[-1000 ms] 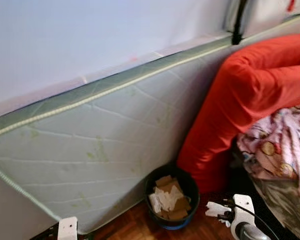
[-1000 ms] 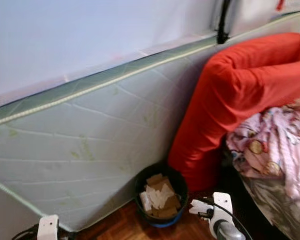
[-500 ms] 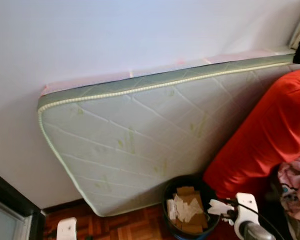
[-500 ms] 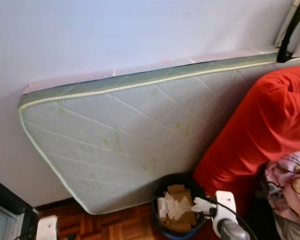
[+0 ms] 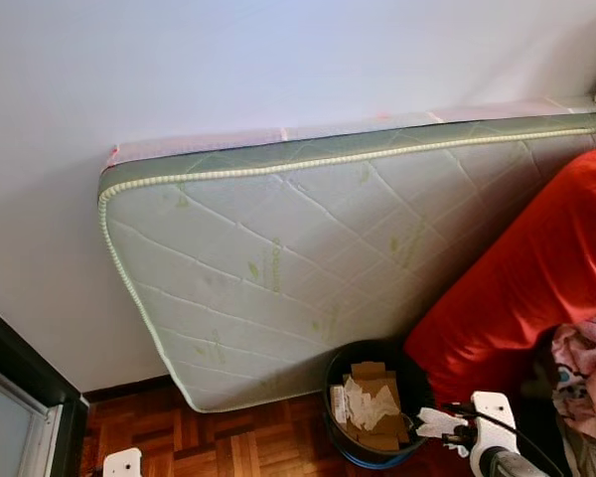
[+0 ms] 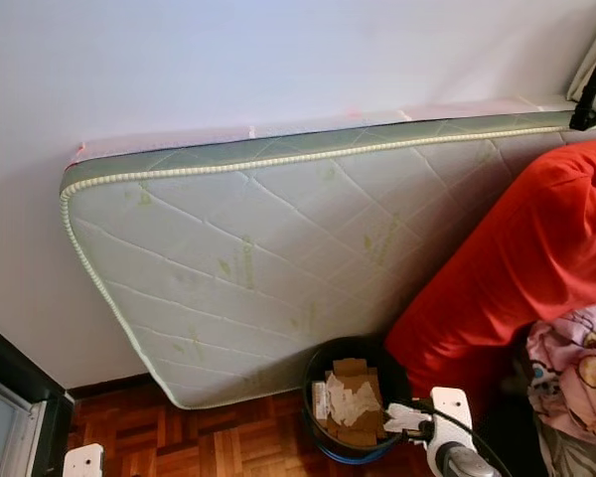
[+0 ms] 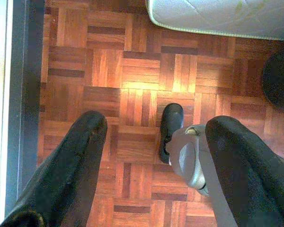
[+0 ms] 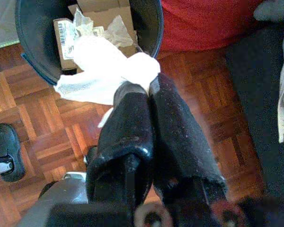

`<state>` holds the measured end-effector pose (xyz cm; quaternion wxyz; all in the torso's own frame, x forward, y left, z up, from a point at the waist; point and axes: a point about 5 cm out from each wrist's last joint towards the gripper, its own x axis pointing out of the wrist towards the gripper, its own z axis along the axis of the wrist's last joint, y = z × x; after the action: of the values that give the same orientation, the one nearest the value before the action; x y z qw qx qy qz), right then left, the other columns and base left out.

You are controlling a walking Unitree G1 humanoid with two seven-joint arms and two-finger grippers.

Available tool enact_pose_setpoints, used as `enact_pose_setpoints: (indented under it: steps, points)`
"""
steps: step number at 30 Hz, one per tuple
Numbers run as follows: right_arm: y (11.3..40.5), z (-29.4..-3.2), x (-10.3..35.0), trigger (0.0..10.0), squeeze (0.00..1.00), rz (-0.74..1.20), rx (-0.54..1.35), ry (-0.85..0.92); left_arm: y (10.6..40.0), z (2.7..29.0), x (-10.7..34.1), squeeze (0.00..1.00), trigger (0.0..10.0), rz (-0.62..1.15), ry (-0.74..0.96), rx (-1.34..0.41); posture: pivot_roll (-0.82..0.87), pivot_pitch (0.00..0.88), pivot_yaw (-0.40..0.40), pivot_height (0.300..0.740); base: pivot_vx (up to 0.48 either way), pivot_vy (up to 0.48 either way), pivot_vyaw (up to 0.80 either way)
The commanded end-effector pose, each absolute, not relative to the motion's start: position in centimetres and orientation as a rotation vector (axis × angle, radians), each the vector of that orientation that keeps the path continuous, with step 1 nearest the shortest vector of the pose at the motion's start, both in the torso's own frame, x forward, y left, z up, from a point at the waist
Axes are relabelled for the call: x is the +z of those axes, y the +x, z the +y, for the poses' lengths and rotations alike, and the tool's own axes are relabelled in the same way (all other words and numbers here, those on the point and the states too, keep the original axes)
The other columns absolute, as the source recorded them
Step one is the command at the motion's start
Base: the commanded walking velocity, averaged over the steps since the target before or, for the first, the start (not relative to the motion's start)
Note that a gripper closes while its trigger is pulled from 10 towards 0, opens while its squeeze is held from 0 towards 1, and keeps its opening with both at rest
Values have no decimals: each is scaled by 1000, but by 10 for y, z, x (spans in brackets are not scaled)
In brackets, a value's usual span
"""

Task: Clean up the room

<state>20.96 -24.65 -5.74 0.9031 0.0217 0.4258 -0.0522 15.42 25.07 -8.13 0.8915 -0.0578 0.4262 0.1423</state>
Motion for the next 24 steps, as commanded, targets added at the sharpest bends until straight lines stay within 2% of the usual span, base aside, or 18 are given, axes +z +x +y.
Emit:
enact_pose_setpoints:
  steps: [1, 5, 24]
  points:
    - [207, -251, -57, 10000, 0, 881, -130, 53, 149, 249, -84, 0, 10000, 912, -124, 293, -13, 63, -43, 740, 0, 0, 0]
    - [206, -251, -58, 10000, 0, 883, -131, 51, 148, 250, -84, 0, 10000, 912, -119, 291, -18, 69, -39, 740, 0, 0, 0]
    - [207, -249, -58, 10000, 0, 881, -115, 51, 146, 255, -83, 0, 10000, 904, -113, 306, -1, 99, -37, 740, 287, 0, 60]
